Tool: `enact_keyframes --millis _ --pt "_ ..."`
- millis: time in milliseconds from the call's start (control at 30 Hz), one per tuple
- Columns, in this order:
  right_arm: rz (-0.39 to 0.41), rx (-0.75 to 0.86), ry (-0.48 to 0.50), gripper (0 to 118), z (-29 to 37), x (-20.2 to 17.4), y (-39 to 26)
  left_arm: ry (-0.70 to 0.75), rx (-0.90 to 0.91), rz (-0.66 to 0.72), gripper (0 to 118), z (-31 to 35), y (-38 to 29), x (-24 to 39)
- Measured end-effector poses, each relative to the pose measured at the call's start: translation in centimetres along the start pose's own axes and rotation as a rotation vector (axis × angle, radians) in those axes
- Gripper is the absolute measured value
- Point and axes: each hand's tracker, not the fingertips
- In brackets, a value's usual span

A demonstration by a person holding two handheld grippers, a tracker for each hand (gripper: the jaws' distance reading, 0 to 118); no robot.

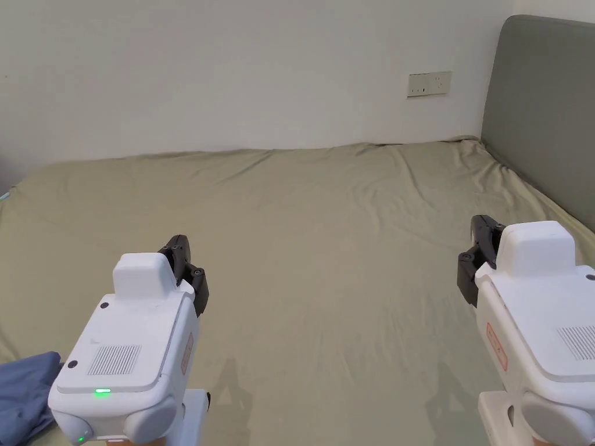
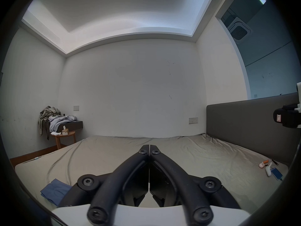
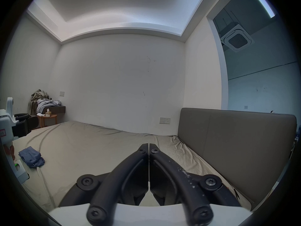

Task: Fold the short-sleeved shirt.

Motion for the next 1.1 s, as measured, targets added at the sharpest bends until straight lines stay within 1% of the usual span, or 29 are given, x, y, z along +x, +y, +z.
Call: enact_keyframes --millis 433,1100 --pt "-0.003 0.002 0.005 3 -0.10 -0.16 0.05 -0.005 -0.003 -0.003 0 -0.05 -0.03 0.00" --pt "0.015 0.009 0.001 3 0.07 -0.31 0.14 -0.006 0.003 -0.010 0 -0.31 0.08 -0.09"
